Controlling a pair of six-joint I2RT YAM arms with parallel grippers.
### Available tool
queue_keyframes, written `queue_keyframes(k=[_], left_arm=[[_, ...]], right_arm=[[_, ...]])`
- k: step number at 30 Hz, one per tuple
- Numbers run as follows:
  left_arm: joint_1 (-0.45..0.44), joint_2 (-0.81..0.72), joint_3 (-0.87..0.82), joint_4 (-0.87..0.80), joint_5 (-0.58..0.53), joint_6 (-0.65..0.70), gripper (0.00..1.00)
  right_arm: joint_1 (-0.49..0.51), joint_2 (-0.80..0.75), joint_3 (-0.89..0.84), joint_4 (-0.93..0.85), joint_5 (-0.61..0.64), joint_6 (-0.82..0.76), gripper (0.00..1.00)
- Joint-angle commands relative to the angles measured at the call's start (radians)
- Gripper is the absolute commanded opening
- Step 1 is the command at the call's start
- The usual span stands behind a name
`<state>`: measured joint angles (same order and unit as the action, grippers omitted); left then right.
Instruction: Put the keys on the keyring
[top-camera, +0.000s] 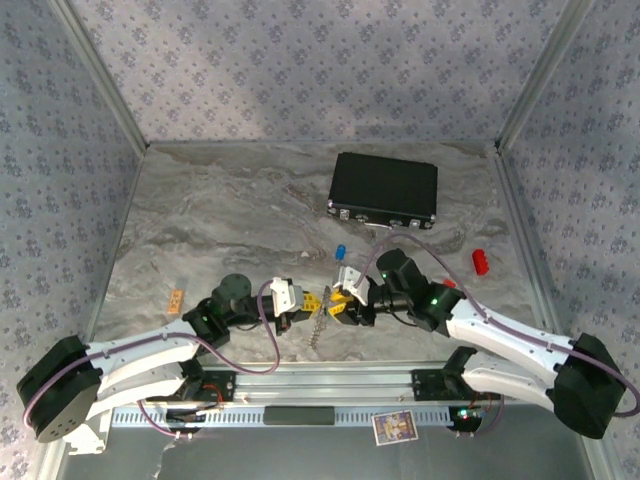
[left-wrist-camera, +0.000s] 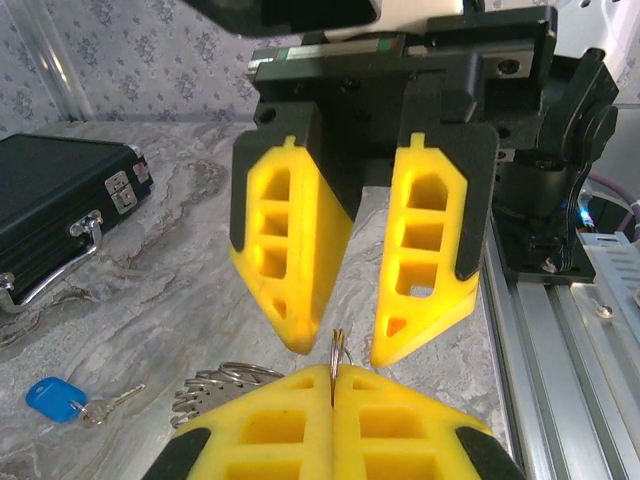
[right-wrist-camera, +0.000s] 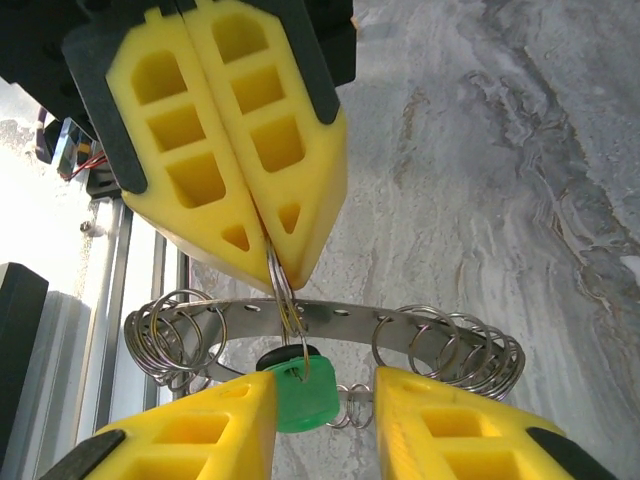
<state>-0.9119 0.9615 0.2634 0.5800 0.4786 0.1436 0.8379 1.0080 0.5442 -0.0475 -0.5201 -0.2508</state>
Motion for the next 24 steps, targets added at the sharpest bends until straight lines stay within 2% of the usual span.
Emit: queue_keyframes(k=[1, 4, 7, 13, 24], left_arm=[[-0.003, -0.024, 0.004, 0.052, 0.011, -0.012, 0.00], [-0.004, -0.026, 0.005, 0.050, 0.012, -0.013, 0.00], [-0.002, -0.026, 0.005, 0.049, 0.014, -0.010, 0.00], [-0.003, -0.026, 0.005, 0.047, 0.014, -0.012, 0.00], [-0.004, -0.033, 0.016, 0.031, 0.026, -0.010, 0.00]], right_arm=[[0.006, 0.014, 0.030, 0.022, -0.034, 0.002, 0.26], [0.007, 0.016, 0.027, 0.027, -0.036, 0.005, 0.20], [0.006, 0.015, 0.027, 0.029, -0.041, 0.005, 0.17], [0.006, 0.009, 0.025, 0.031, -0.045, 0.007, 0.21], [0.000, 0.021, 0.033, 0.037, -0.077, 0.012, 0.01]])
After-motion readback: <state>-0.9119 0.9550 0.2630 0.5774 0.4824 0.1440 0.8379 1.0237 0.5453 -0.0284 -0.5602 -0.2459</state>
